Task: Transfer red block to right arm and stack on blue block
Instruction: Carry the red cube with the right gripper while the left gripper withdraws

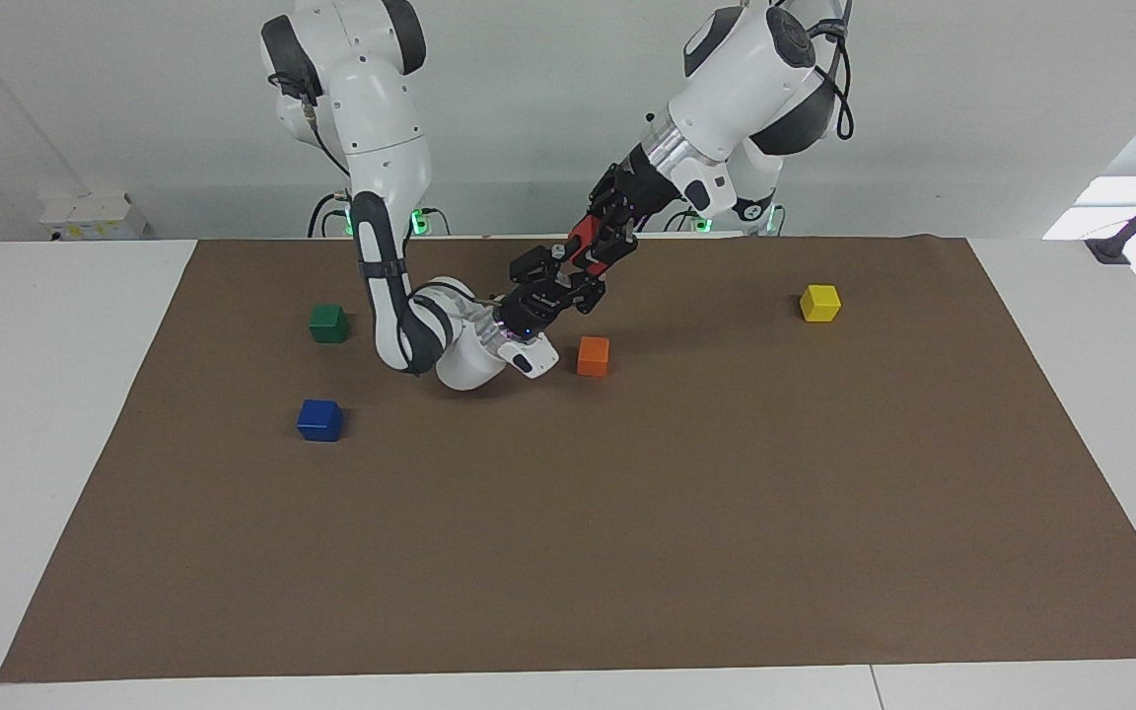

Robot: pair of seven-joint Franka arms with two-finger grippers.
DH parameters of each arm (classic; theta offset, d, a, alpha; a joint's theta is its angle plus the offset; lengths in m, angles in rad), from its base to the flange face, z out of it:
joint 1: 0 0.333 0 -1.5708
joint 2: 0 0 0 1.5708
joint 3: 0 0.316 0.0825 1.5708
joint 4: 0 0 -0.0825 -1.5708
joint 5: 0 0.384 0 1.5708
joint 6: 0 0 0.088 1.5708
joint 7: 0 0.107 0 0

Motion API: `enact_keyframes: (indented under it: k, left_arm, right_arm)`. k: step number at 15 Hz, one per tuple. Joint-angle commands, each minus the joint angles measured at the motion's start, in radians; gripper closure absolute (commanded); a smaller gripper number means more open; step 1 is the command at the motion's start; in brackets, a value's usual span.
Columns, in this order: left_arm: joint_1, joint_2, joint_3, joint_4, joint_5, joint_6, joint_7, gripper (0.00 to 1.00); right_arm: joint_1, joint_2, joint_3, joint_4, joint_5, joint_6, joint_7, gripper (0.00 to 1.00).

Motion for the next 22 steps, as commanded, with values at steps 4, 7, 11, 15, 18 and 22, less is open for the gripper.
enact_keyframes:
  k: [4, 7, 11, 15, 18, 22]
  left_arm:
    - [0.101, -0.064, 0.035, -0.016, -0.006, -0.070, 0.011, 0.00]
    - [0.242, -0.073, 0.038, -0.016, -0.005, -0.140, 0.197, 0.00]
    - [0.448, -0.095, 0.038, -0.059, 0.104, -0.176, 0.536, 0.00]
    - [0.564, -0.063, 0.036, -0.076, 0.314, -0.150, 0.927, 0.00]
    - [0.620, -0.044, 0.038, -0.069, 0.507, -0.142, 1.269, 0.00]
    - [0.634, 0.009, 0.039, 0.048, 0.635, -0.248, 1.655, 0.00]
  right_arm:
    - [0.006, -0.003, 0.003, 0.017, 0.007, 0.036, -0.023, 1.00]
    - [-0.006, -0.036, 0.000, 0.017, -0.005, 0.088, 0.004, 1.00]
    - [-0.032, -0.196, -0.003, 0.008, -0.051, 0.332, 0.109, 1.00]
    - [-0.075, -0.353, -0.006, 0.012, -0.207, 0.596, 0.247, 1.00]
    - [-0.128, -0.473, -0.006, 0.040, -0.437, 0.766, 0.423, 1.00]
    - [-0.147, -0.504, -0.009, 0.087, -0.665, 0.868, 0.512, 1.00]
